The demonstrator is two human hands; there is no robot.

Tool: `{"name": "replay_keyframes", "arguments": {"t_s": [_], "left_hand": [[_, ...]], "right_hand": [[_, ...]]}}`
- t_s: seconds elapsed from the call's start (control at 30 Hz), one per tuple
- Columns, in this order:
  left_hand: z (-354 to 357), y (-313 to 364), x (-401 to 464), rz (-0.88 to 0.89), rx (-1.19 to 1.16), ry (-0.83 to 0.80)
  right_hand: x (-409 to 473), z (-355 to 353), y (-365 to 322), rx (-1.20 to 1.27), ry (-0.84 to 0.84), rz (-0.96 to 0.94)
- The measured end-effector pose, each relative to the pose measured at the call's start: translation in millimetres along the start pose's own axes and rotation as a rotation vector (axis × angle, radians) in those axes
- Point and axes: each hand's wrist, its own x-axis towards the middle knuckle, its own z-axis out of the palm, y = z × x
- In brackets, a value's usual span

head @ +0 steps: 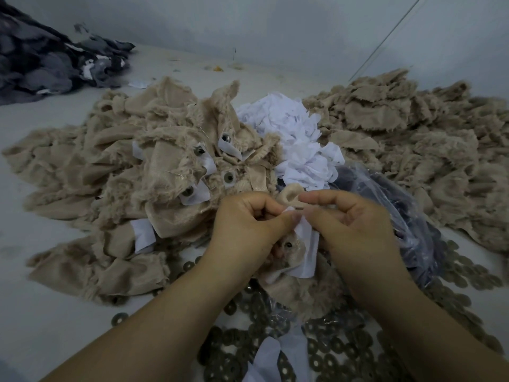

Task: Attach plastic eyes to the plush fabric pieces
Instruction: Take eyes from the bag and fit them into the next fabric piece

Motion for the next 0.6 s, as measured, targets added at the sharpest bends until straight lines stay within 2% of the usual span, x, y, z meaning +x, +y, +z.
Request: {"name": "replay_keyframes", "arguments": {"t_s": [0.17, 0.3, 0.4, 0.53, 0.6], "left_hand": [[-3.6, 0.6, 0.0, -0.086, -0.094, -0.027], [-5.9, 1.0, 3.4, -0.166, -0.201, -0.087], [-7.3, 0.8, 3.6, -0.177, -0.246, -0.123], [-6.8, -0.7, 2.3, -0.179, -0.247, -0.086], [-6.1, -2.1, 2.0, -0.146, -0.177, -0.047]], "right_hand": [[-1.2, 0.3, 0.0, 0.04, -0.061, 0.011], [2.5, -2.1, 3.3, 0.224, -0.074, 0.095], [2.5, -1.8, 4.5, 0.26, -0.075, 0.108], [1.3, -0.8, 5.3, 0.255, -0.062, 0.121], [1.0, -0.7, 5.6, 0.255, -0.057, 0.139]]}}
